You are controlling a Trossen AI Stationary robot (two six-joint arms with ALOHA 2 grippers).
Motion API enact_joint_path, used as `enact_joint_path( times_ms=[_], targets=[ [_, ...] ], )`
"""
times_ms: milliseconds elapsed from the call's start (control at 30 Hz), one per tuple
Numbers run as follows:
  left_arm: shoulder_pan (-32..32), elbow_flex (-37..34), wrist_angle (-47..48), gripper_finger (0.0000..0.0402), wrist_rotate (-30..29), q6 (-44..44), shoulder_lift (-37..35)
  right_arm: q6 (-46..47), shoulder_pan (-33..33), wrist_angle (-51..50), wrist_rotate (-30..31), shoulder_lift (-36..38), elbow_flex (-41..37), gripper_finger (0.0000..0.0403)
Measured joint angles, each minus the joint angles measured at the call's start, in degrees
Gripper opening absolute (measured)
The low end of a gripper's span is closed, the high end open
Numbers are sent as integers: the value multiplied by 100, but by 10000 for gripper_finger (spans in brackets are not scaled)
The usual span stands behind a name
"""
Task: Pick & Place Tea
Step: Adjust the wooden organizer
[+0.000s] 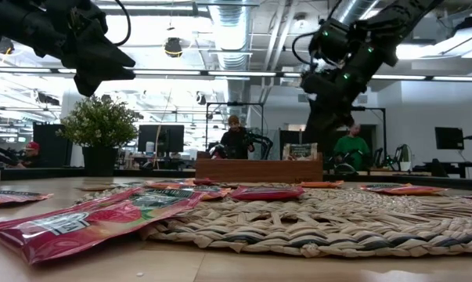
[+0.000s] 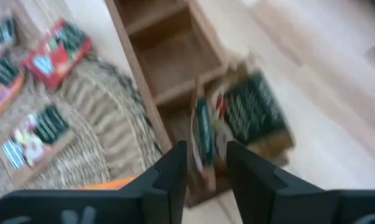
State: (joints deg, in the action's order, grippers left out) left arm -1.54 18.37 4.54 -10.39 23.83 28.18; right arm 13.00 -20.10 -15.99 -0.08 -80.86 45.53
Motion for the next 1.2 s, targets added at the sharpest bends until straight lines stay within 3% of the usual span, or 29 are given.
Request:
enact_joint_path(
  times_ms=[200, 367, 633, 833, 1200],
  targets=[
    [0, 0, 0, 133, 16, 1, 1, -166, 25, -1271, 7, 0, 740, 105],
    [1, 0, 0, 133, 212, -3, 2, 36, 280, -2024, 37, -2, 744, 89],
    [1, 0, 0, 133, 199, -57, 1, 52, 874, -1651, 360, 0, 586, 42],
    [1, 0, 0, 133, 192, -144, 0, 300, 964, -1176, 301, -1, 166, 5],
    [0, 0, 2, 133, 175, -150, 2, 361, 872, -618, 302, -2, -231, 1]
  ],
)
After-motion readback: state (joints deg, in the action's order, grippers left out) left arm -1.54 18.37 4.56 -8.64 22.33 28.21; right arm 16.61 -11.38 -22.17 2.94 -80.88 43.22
